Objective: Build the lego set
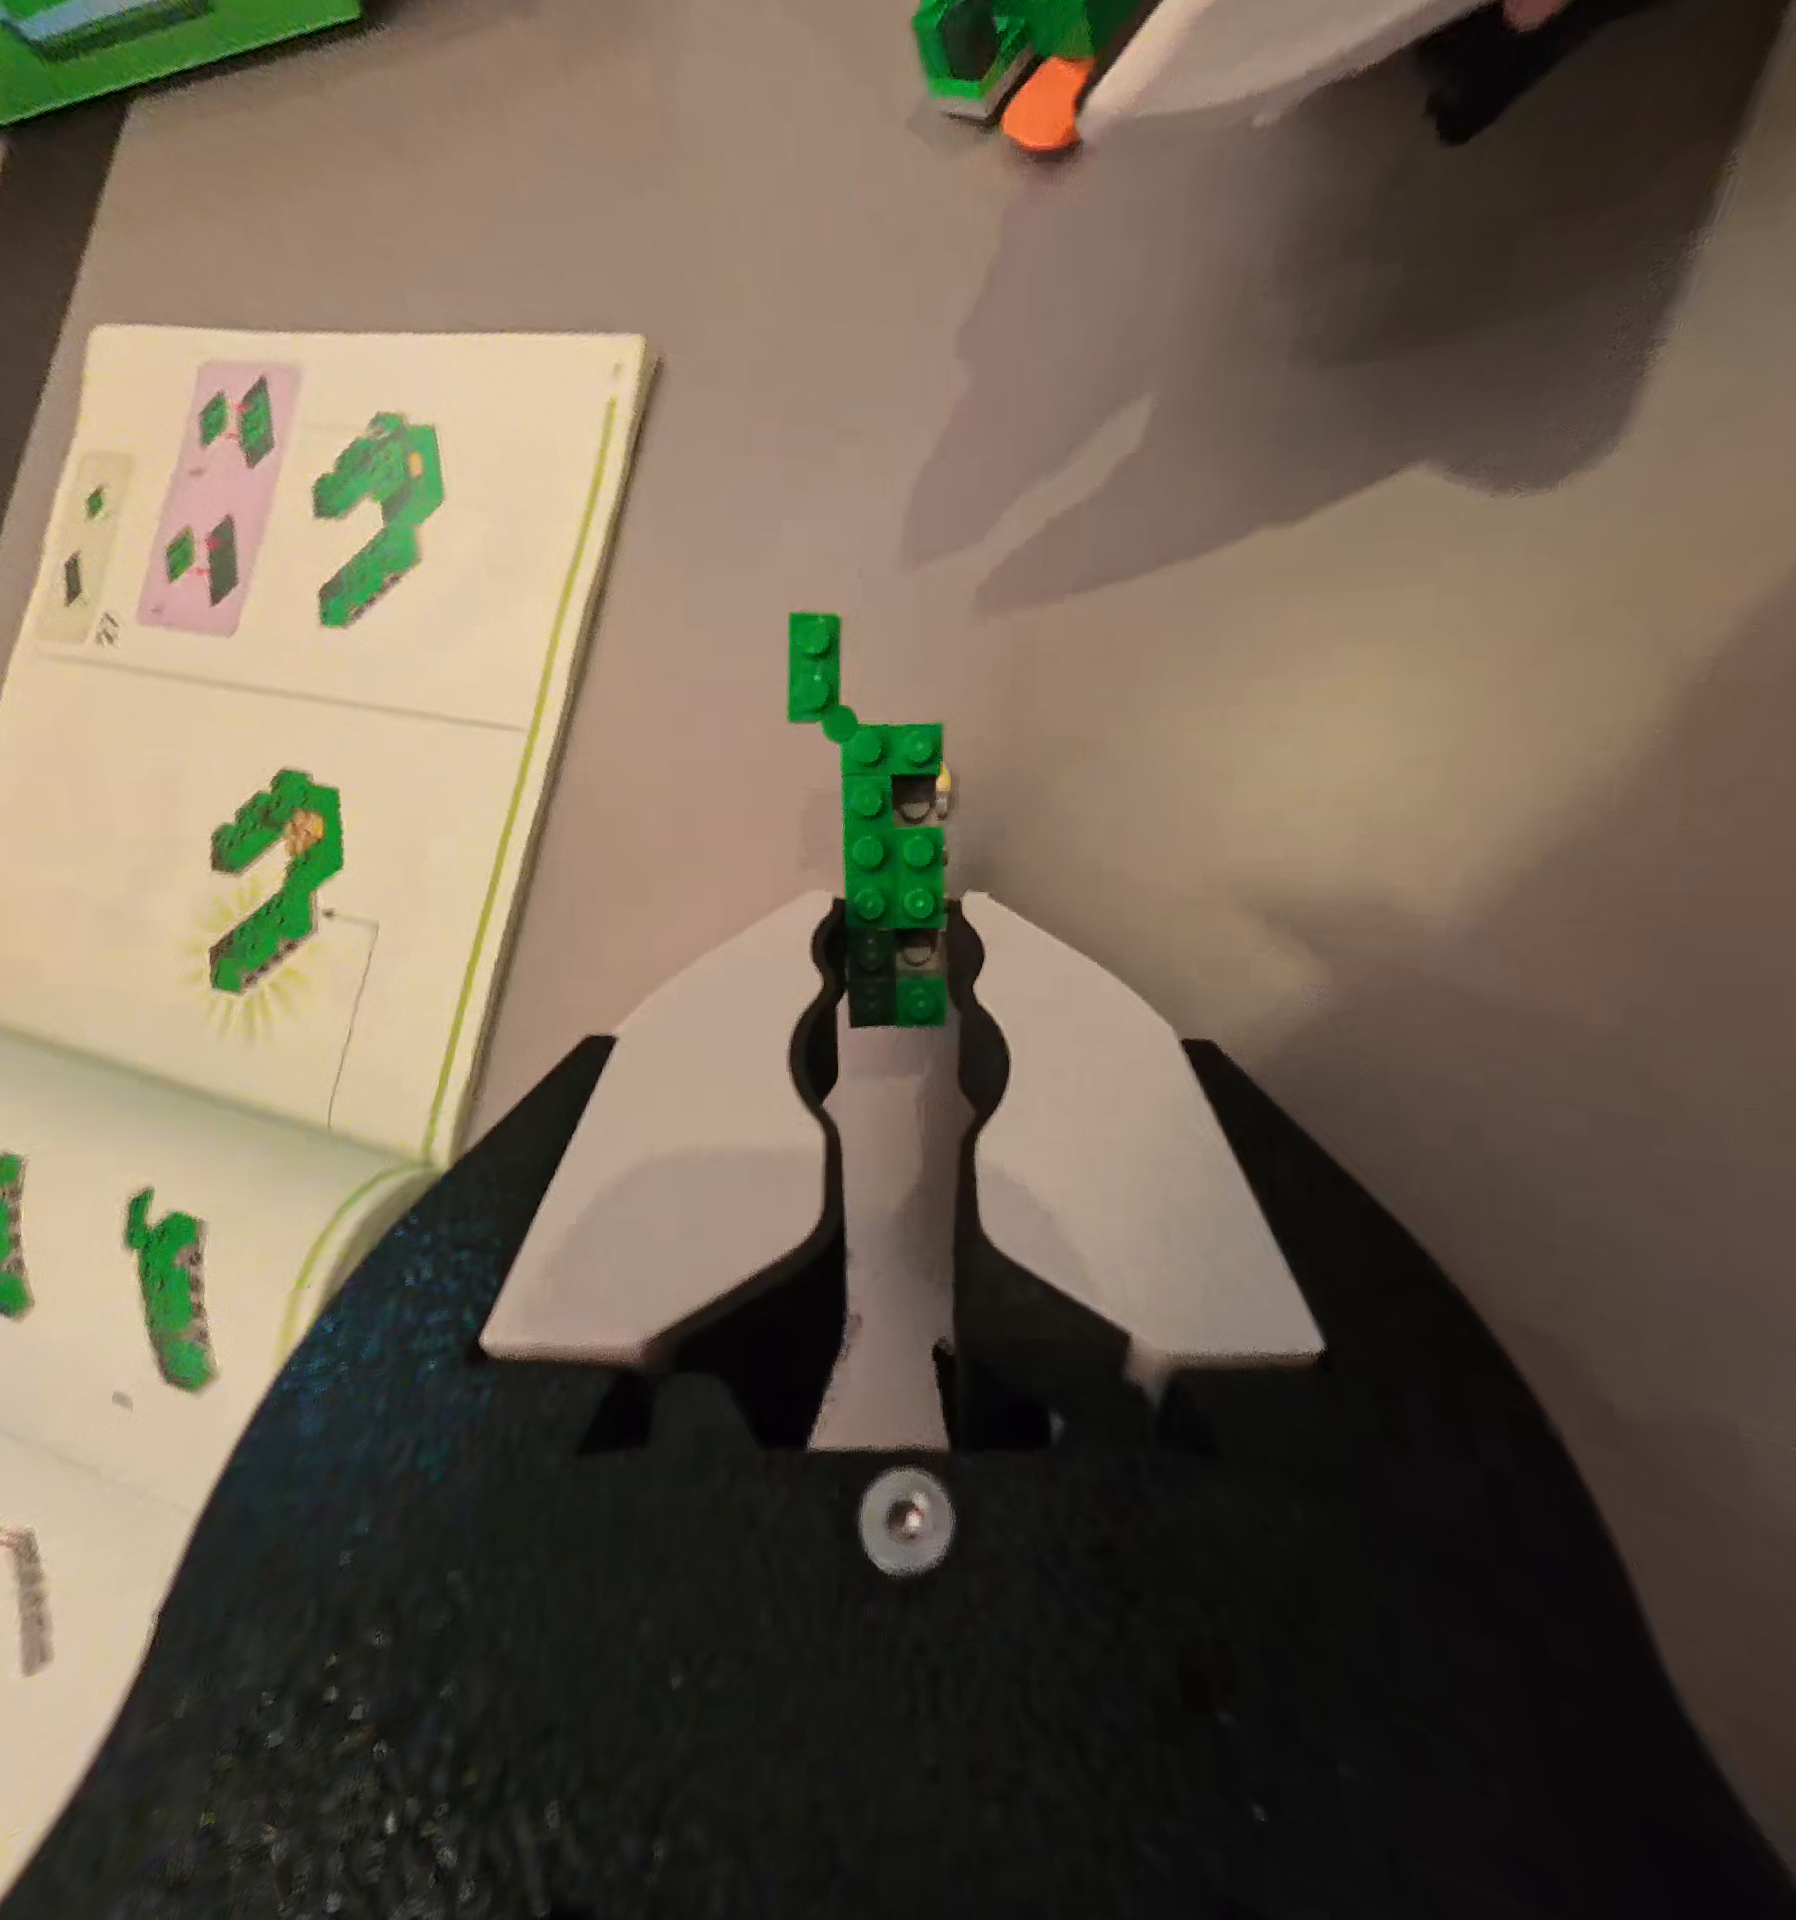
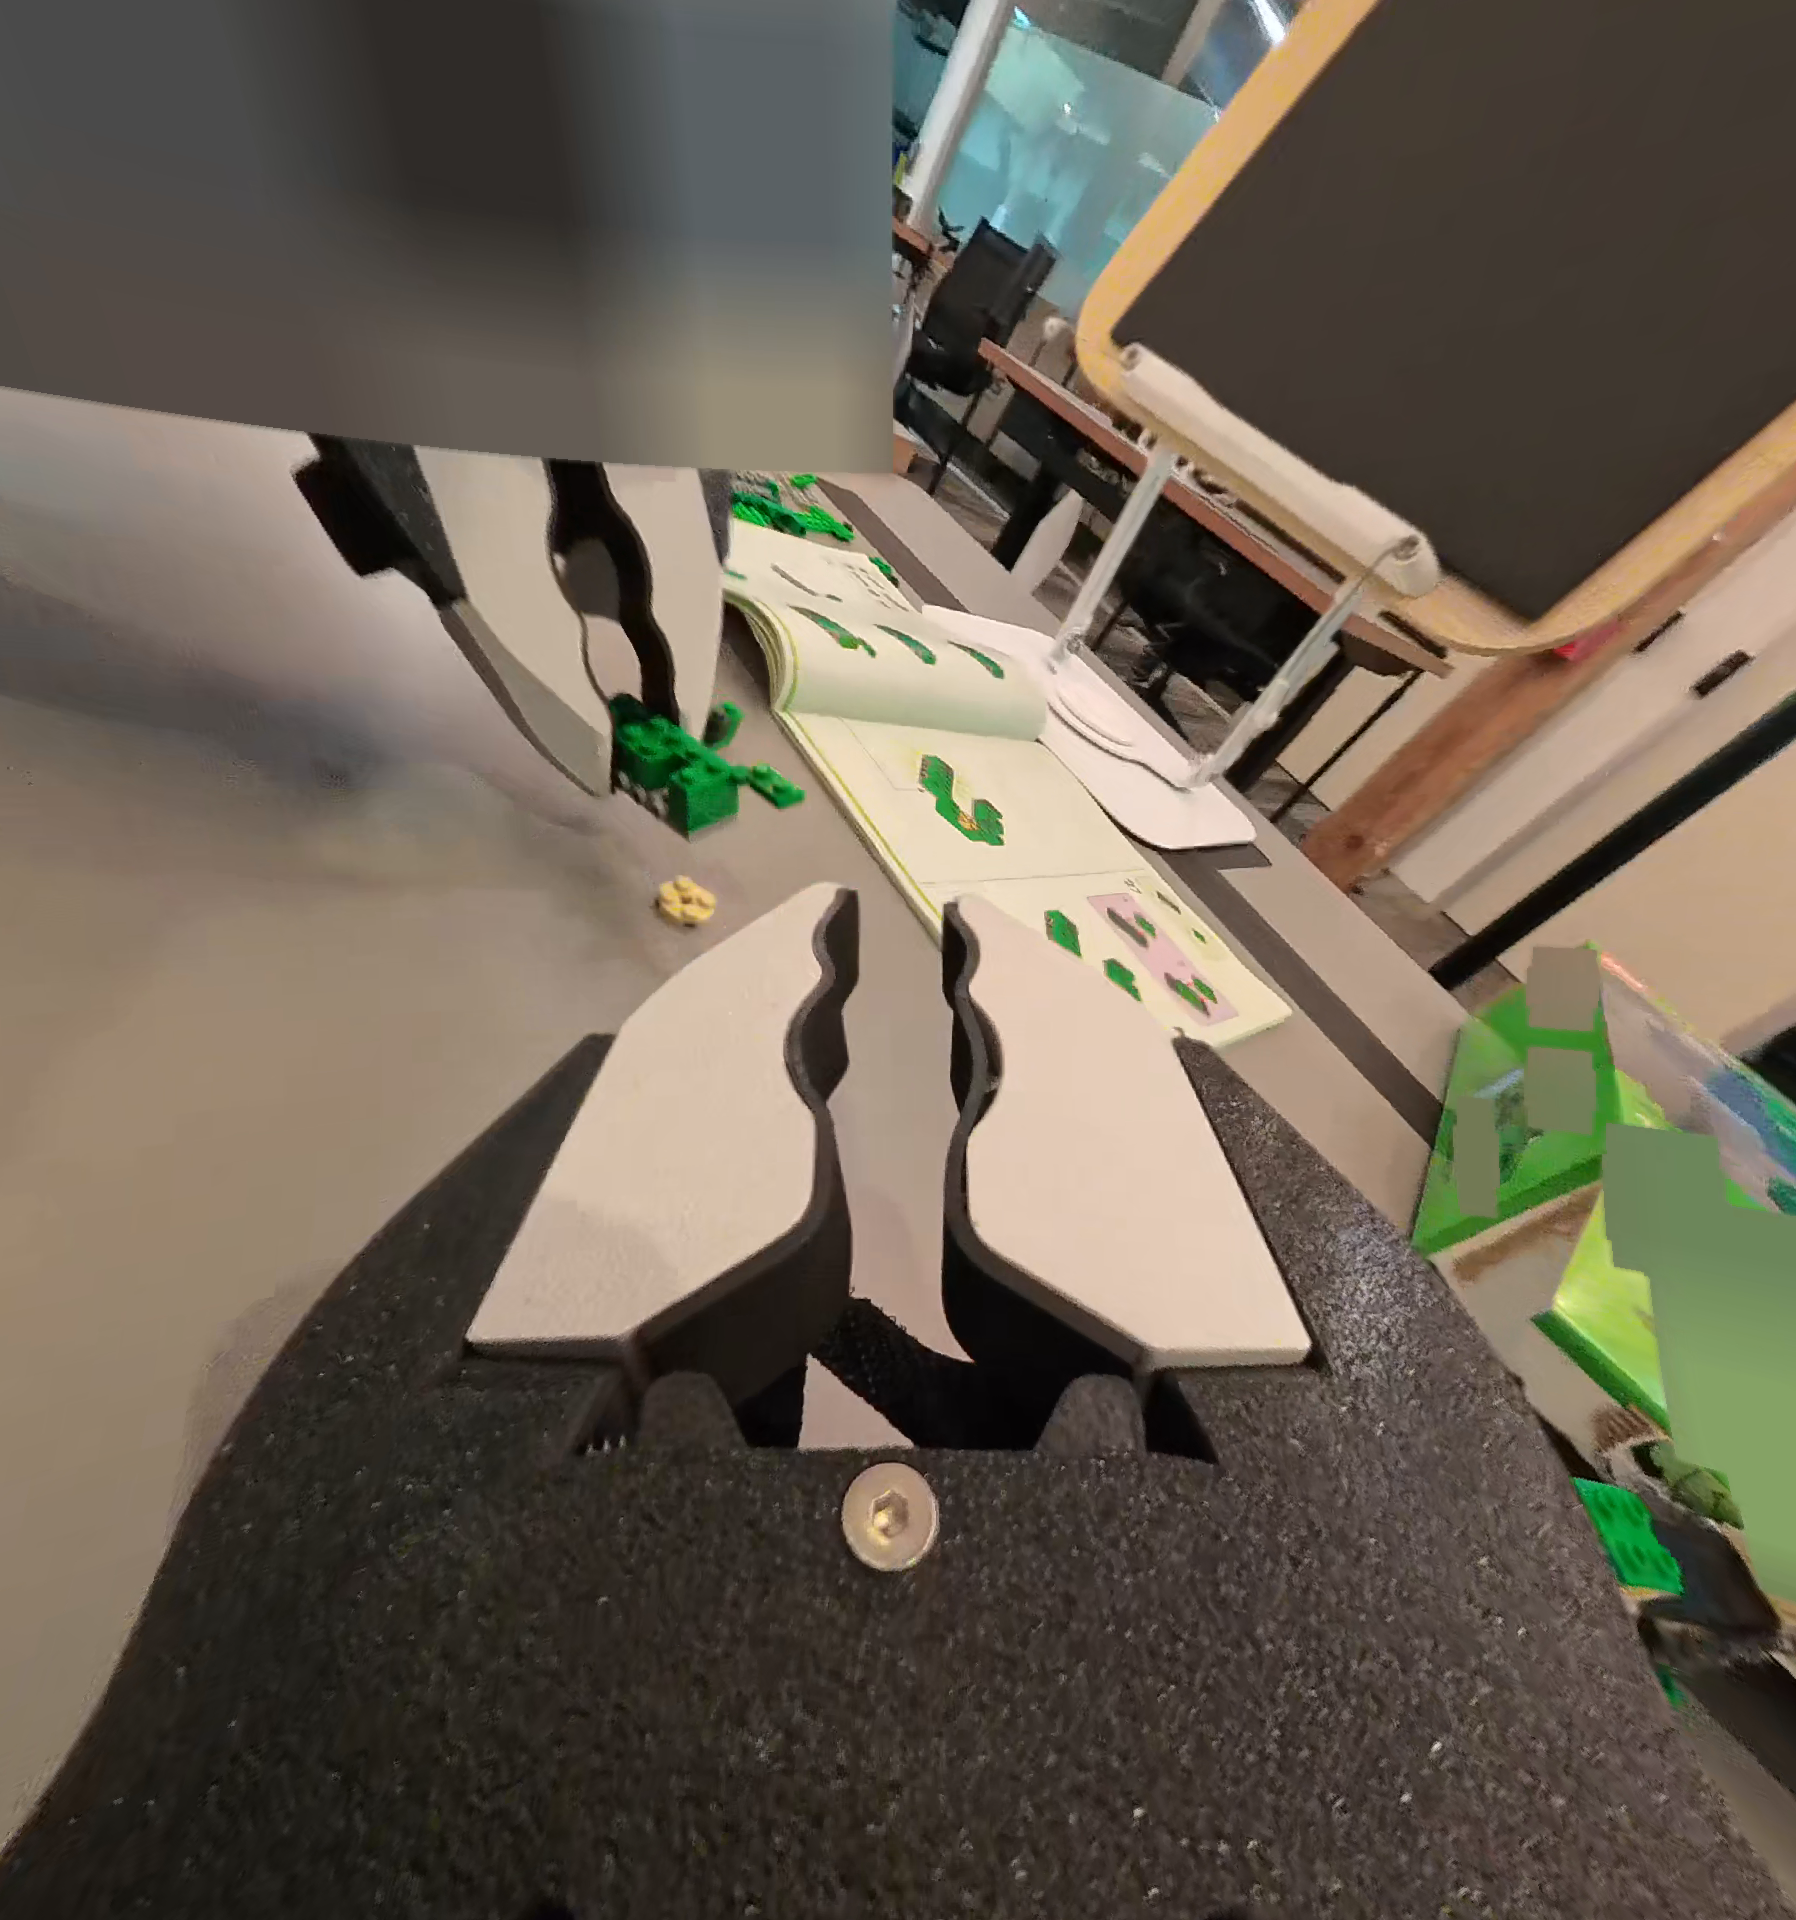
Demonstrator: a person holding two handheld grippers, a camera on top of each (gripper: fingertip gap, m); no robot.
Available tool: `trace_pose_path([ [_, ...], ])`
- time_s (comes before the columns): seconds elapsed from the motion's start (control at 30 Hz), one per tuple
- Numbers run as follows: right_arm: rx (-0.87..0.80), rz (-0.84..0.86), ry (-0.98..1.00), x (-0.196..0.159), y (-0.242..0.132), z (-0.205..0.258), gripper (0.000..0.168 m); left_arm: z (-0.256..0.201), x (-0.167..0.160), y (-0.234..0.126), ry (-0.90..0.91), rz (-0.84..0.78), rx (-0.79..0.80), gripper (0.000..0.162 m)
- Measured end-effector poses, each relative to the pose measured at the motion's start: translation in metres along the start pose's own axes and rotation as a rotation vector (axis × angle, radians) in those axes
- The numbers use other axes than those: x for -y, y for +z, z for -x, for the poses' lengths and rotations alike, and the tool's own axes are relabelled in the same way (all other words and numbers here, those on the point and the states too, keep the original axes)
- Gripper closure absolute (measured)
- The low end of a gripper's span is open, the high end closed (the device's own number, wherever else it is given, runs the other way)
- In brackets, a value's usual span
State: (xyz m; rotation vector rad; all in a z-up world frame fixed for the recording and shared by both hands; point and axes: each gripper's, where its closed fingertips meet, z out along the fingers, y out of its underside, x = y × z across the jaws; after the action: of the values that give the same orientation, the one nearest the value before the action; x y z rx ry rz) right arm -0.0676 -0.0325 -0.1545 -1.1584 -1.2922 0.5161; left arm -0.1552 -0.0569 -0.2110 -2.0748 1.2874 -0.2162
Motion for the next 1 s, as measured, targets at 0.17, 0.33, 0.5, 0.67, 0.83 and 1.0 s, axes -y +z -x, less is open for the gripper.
trace_pose_path([
  [0.17, -0.07, 0.02, -0.082, -0.004, 0.005, -0.002, 0.159, -0.008, -0.018, -0.009, -0.081, 0.053, -0.076, 0.145],
  [0.33, -0.061, 0.06, -0.203, -0.009, 0.01, 0.007, 0.162, -0.007, -0.033, -0.02, -0.109, 0.089, -0.078, 0.145],
  [0.5, -0.059, 0.071, -0.244, -0.011, 0.014, 0.01, 0.165, -0.01, -0.038, -0.021, -0.125, 0.094, -0.101, 0.145],
  [0.67, -0.066, 0.07, -0.227, -0.011, 0.016, 0.007, 0.166, -0.011, -0.046, -0.018, -0.133, 0.138, -0.103, 0.145],
  [0.83, -0.06, 0.073, -0.246, -0.012, 0.016, 0.009, 0.167, -0.013, -0.049, -0.018, -0.134, 0.164, -0.12, 0.145],
  [1.0, -0.055, 0.071, -0.252, -0.012, 0.016, 0.01, 0.168, -0.014, -0.05, -0.019, -0.146, 0.171, -0.139, 0.145],
])
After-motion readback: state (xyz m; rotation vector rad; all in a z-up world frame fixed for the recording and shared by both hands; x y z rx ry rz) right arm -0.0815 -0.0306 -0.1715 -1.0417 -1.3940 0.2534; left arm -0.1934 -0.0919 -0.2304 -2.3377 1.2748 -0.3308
